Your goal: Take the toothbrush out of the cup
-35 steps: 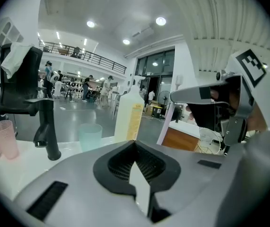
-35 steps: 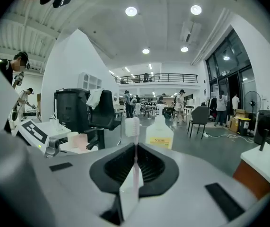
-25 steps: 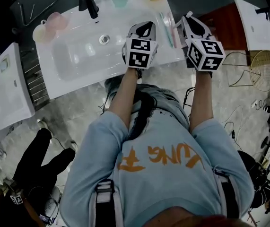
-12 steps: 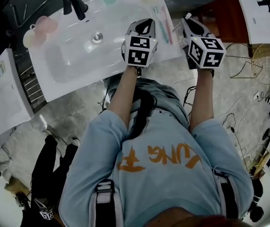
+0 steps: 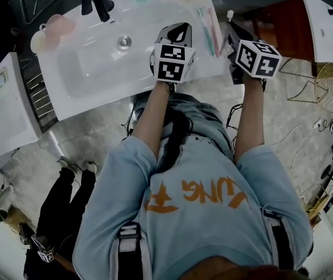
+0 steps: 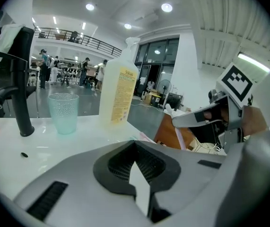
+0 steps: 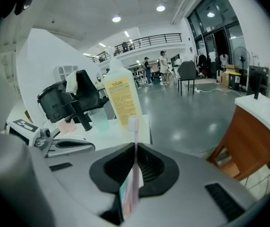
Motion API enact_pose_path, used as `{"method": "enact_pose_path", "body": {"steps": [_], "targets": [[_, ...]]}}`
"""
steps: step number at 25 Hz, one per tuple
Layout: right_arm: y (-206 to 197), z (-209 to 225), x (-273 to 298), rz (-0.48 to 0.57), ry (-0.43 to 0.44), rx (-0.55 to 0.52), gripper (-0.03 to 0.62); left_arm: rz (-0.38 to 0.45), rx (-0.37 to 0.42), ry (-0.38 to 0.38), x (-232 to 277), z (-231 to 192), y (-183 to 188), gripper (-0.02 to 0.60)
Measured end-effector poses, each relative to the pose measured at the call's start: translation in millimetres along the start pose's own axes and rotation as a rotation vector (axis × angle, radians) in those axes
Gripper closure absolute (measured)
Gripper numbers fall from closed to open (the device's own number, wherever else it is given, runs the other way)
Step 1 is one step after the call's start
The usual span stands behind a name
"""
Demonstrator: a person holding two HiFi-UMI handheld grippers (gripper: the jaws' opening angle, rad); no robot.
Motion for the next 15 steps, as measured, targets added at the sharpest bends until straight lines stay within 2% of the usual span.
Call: {"method": "enact_pose_path", "body": {"steps": [8, 15], "targets": [[-22.0, 10.3, 42.3, -0.076, 0.010, 0.121, 0.556, -0.015, -0.012, 0.062, -6.7, -23.2, -7.1, 0.574], [-32.6, 14.7, 67.1, -0.143, 0.009, 0.157, 0.555, -0.036, -0.015, 0.102, -8.6, -33.1, -10.7, 0.574]]}}
Point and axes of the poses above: the fingertips, and each gripper's own axes: x forward along the fingers, z to its right, y out of its top, the point moved 6 cm from there along -x, backward along the fingers, and after that the axes turned 9 degrees about -x, right-handed, at the moved point
